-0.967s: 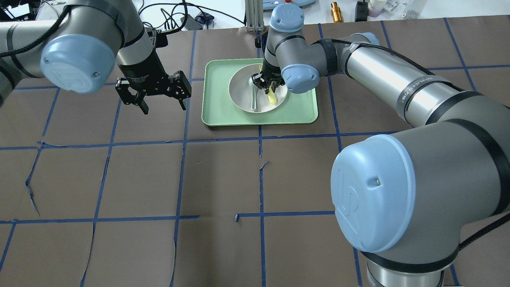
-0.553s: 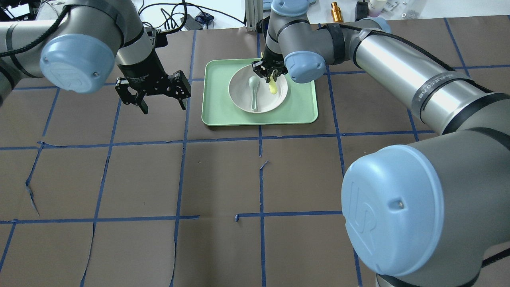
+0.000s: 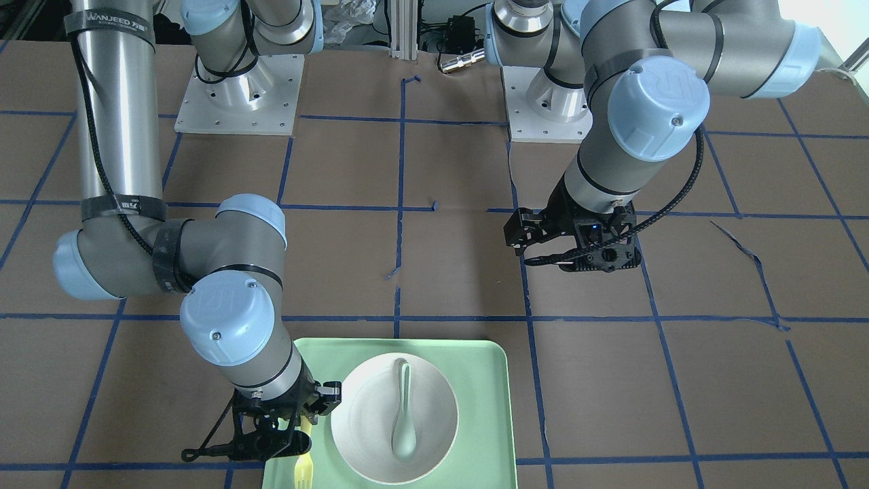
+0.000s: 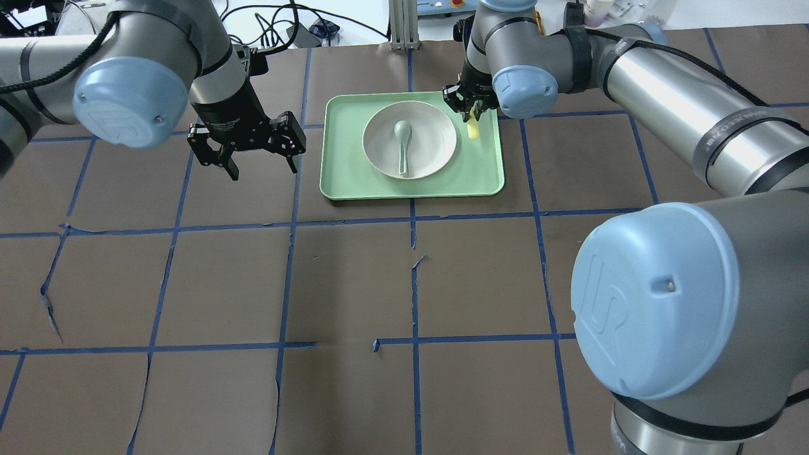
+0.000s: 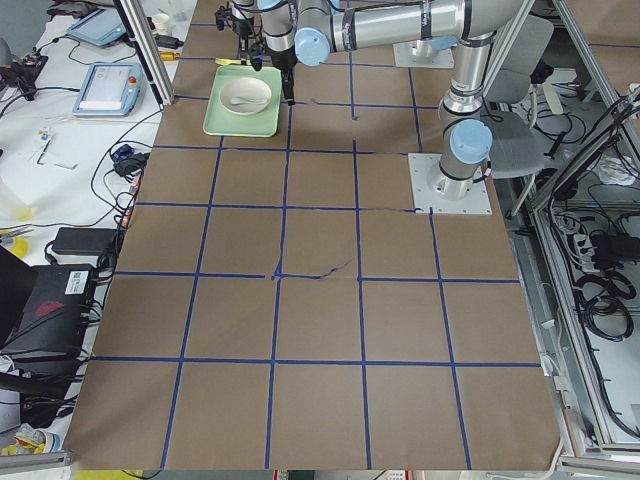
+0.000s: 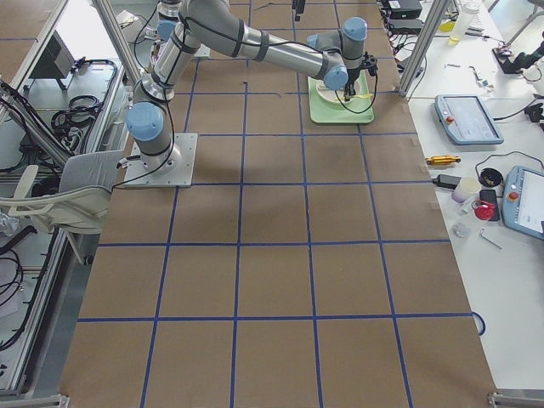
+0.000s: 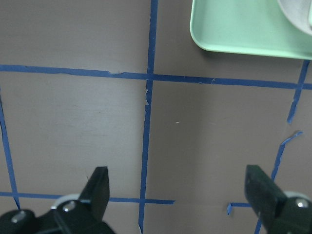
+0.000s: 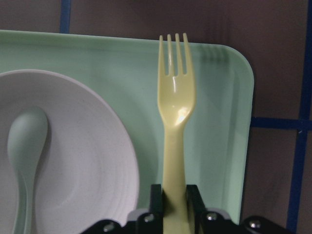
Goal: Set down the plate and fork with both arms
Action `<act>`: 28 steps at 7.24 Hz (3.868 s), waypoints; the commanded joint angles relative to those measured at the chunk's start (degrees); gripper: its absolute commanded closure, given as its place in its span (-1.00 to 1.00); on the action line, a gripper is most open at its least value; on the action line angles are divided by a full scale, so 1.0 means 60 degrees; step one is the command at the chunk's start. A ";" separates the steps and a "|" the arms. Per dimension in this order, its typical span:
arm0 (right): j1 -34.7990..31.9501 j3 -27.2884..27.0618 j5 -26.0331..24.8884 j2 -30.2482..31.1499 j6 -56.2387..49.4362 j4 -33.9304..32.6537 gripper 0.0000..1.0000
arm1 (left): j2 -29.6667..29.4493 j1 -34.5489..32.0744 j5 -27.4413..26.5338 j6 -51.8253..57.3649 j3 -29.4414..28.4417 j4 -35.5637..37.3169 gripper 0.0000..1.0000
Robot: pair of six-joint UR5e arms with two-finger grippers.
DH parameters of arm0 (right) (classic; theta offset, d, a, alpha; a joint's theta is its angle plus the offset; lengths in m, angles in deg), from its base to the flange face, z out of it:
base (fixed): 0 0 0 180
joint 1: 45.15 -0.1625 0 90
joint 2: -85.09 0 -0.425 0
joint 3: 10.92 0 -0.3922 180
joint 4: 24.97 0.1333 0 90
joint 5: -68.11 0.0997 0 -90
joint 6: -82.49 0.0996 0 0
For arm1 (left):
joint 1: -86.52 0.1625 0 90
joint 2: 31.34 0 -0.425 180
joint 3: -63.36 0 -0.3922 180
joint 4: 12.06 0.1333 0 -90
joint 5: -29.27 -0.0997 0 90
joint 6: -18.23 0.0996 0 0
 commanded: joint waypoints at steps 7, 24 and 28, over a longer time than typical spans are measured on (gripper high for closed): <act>0.0100 -0.0367 0.0312 -0.0254 0.0231 0.0007 -0.50 | -0.0060 -0.0056 0.0093 -0.0014 0.0722 0.1049 -1.00; 0.0085 -0.0660 -0.0552 0.4874 -0.0209 0.6144 -1.00 | 0.0496 -0.0261 -0.0244 0.0221 -0.0860 -0.0680 -1.00; 0.0056 -0.0748 -0.0538 0.4917 -0.0092 0.6085 -1.00 | 0.0540 -0.0275 -0.0389 0.0191 -0.0757 -0.0694 -1.00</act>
